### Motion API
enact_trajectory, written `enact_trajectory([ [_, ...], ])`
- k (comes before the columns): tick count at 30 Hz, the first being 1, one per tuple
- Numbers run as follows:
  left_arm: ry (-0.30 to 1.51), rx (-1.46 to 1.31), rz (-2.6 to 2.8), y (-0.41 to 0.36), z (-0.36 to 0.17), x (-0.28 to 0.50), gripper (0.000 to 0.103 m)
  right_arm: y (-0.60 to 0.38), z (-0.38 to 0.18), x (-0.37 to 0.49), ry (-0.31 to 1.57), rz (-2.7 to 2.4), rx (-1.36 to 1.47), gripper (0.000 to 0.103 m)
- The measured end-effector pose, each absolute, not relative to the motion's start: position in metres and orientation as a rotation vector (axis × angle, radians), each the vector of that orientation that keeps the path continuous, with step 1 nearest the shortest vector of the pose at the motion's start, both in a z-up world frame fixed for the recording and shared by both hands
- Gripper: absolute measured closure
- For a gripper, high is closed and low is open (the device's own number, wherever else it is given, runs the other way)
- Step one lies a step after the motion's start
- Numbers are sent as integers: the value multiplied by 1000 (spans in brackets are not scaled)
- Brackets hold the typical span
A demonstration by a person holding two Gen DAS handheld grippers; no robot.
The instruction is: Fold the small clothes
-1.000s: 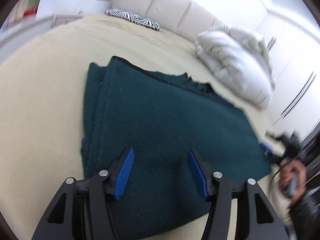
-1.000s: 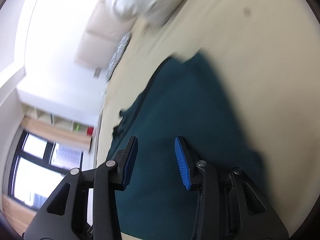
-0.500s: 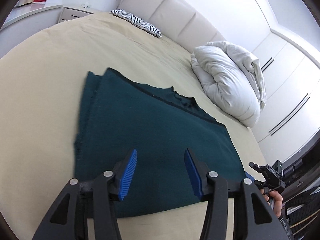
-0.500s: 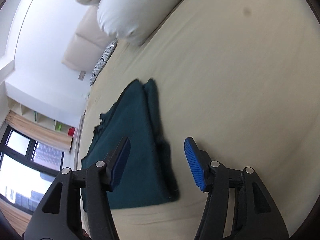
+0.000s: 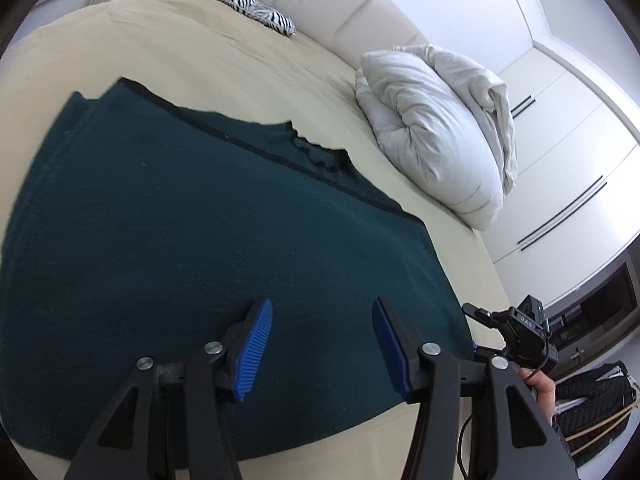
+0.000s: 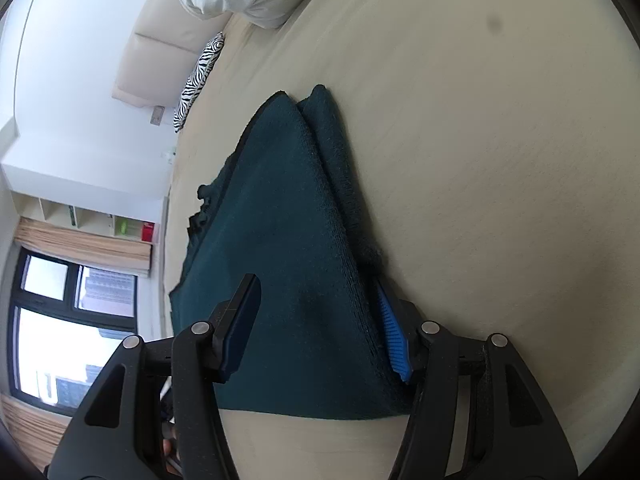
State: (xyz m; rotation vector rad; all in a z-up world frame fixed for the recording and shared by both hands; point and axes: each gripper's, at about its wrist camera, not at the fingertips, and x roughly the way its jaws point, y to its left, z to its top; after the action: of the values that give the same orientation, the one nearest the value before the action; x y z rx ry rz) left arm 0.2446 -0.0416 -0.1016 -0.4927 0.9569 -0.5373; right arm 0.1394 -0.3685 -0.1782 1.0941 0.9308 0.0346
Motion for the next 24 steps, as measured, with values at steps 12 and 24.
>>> enact_trajectory([
  [12,999,-564,-550,-31,-122,250,51,-357,-185,149,953,-10,1077,84],
  [24,984,-654,-590,-13,-125,249,52,-316,-136,165,948,-134,750,87],
])
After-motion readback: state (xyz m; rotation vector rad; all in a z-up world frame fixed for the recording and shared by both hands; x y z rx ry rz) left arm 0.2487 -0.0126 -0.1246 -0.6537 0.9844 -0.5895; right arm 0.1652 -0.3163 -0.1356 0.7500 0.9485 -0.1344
